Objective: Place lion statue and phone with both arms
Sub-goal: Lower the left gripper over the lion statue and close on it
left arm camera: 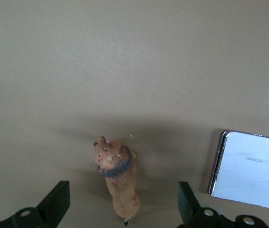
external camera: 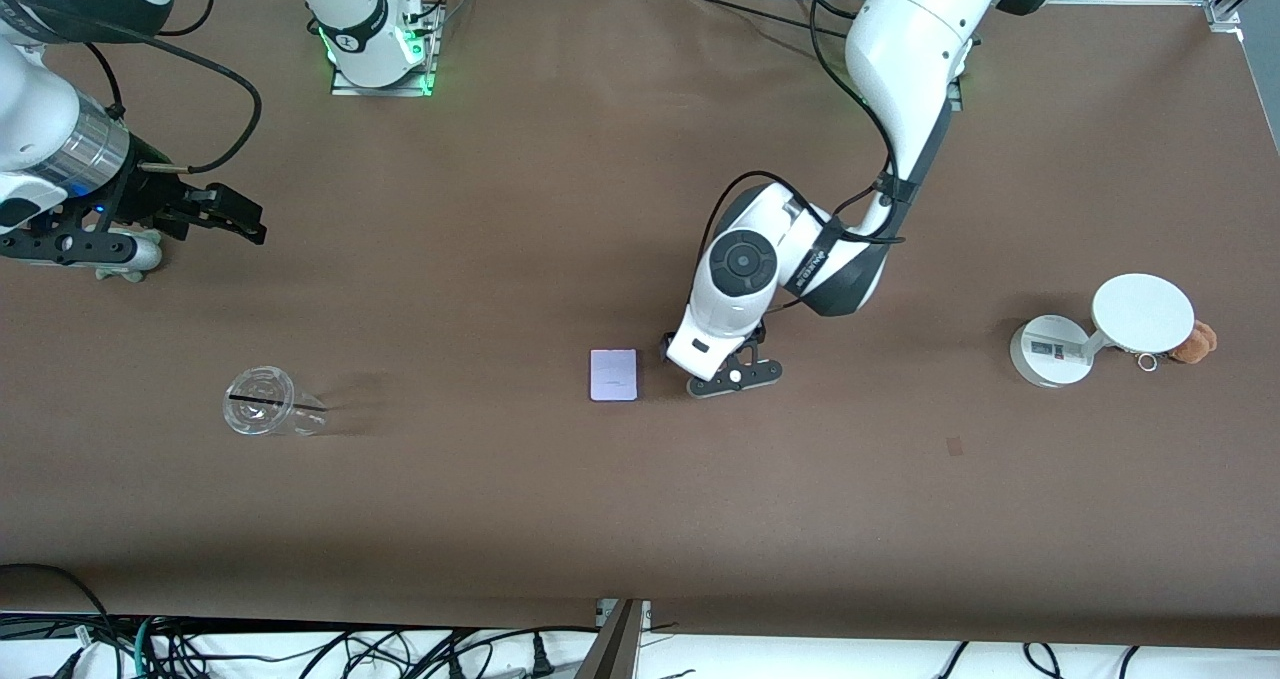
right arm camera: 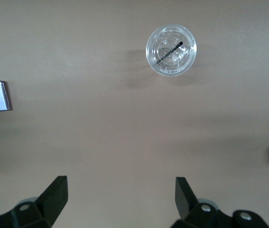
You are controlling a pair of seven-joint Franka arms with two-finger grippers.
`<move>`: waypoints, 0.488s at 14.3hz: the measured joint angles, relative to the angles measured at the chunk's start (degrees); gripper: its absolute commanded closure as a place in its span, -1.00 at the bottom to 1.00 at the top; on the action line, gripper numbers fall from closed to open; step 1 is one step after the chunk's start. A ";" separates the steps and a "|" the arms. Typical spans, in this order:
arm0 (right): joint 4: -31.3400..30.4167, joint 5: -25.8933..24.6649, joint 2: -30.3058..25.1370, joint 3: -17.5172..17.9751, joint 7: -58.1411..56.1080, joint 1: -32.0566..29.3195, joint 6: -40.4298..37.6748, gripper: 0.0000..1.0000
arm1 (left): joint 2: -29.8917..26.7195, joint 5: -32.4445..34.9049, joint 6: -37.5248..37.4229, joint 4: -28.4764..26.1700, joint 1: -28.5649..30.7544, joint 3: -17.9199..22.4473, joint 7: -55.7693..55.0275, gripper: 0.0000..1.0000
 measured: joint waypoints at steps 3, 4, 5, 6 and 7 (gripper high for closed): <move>-0.01 0.00 0.09 0.00 -0.02 0.00 -0.01 -1.00 | 1.47 1.45 0.27 0.02 -0.60 0.11 -2.12 -1.00; -0.01 0.00 0.11 0.00 -0.03 0.00 -0.01 -1.00 | 2.01 1.53 1.25 0.02 -0.63 0.14 -2.86 -1.00; -0.01 0.00 0.12 0.00 -0.03 0.00 -0.01 -1.00 | 2.47 1.55 2.28 0.02 -0.64 0.17 -3.38 -1.00; -0.01 0.00 0.14 0.00 -0.03 0.00 -0.01 -1.00 | 2.82 1.55 2.87 0.02 -0.69 0.17 -3.78 -0.83; -0.01 0.00 0.17 0.00 -0.04 0.00 -0.01 -1.00 | 3.01 1.55 3.08 0.02 -0.77 0.17 -4.02 -0.32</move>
